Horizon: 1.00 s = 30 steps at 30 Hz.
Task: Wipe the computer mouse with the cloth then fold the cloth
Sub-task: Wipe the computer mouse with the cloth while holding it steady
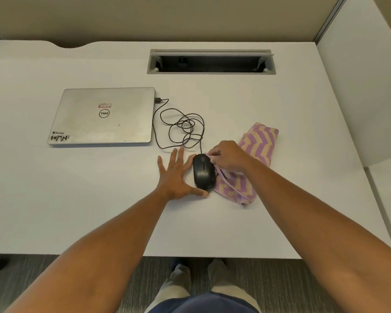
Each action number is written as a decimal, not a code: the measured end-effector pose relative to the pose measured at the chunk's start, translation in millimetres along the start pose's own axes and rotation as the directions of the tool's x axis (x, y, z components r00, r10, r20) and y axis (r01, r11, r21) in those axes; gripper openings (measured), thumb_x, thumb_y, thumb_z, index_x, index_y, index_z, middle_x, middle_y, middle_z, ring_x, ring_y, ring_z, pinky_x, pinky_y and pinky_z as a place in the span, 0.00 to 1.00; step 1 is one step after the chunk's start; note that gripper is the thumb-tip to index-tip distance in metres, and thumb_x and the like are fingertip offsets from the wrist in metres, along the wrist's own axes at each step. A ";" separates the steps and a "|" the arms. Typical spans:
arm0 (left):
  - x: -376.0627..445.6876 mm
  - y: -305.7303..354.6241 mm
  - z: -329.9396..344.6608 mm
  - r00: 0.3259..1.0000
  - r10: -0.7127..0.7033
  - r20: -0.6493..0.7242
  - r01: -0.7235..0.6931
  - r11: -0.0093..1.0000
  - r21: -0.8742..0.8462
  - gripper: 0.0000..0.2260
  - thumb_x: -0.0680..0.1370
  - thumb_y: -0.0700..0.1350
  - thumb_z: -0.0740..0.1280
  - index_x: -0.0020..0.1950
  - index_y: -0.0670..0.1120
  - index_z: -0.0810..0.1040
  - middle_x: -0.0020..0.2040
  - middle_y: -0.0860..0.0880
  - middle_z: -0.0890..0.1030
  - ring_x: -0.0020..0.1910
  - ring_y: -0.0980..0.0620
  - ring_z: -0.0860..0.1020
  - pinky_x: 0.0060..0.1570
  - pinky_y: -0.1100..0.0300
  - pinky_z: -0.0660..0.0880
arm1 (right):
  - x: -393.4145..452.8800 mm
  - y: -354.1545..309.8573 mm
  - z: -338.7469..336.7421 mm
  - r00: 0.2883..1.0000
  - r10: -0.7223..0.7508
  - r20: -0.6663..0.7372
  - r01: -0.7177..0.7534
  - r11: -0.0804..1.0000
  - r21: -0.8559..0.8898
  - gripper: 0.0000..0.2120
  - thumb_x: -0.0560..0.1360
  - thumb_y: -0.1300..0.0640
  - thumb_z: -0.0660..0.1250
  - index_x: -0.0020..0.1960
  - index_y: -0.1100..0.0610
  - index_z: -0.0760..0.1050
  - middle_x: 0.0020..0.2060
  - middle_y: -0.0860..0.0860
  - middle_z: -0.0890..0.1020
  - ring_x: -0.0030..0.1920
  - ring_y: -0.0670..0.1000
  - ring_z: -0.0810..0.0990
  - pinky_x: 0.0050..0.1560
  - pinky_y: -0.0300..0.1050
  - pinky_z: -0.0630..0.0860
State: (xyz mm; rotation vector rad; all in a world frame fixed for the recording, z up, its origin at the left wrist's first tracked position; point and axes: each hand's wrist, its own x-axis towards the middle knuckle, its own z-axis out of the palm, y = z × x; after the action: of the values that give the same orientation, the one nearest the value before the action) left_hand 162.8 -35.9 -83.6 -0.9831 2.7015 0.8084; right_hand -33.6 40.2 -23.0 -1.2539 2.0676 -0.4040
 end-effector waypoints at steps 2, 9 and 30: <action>0.0 -0.2 0.1 1.000 0.000 0.004 0.000 1.000 0.005 0.61 0.53 0.84 0.62 0.79 0.64 0.44 0.81 0.52 0.35 0.76 0.55 0.28 0.68 0.39 0.23 | 0.4 0.2 -4.5 0.999 0.010 0.032 -0.010 1.000 0.017 0.13 0.75 0.64 0.66 0.58 0.59 0.82 0.57 0.55 0.83 0.56 0.52 0.80 0.56 0.43 0.77; 0.2 1.2 -0.8 1.000 -0.010 0.012 0.009 1.000 0.028 0.61 0.53 0.84 0.62 0.80 0.61 0.44 0.81 0.52 0.34 0.76 0.54 0.27 0.69 0.38 0.24 | 0.0 -17.0 -3.7 0.983 -0.166 0.074 0.167 0.986 -0.014 0.10 0.74 0.64 0.67 0.52 0.57 0.84 0.51 0.52 0.83 0.48 0.47 0.78 0.45 0.34 0.72; -2.3 2.6 -2.7 1.000 -0.006 0.015 0.006 1.000 -0.002 0.61 0.55 0.81 0.66 0.80 0.61 0.44 0.81 0.52 0.35 0.76 0.55 0.28 0.68 0.40 0.22 | 5.6 -26.7 16.2 0.992 0.032 -0.126 -0.041 0.997 -0.071 0.09 0.75 0.63 0.66 0.53 0.61 0.82 0.51 0.58 0.79 0.53 0.57 0.78 0.51 0.49 0.78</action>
State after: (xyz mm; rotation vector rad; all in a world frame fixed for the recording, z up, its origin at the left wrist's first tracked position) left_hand 163.0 -34.3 -79.5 -0.9812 2.6848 0.8149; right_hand -6.6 23.6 -21.6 -1.2597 2.2259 -0.4019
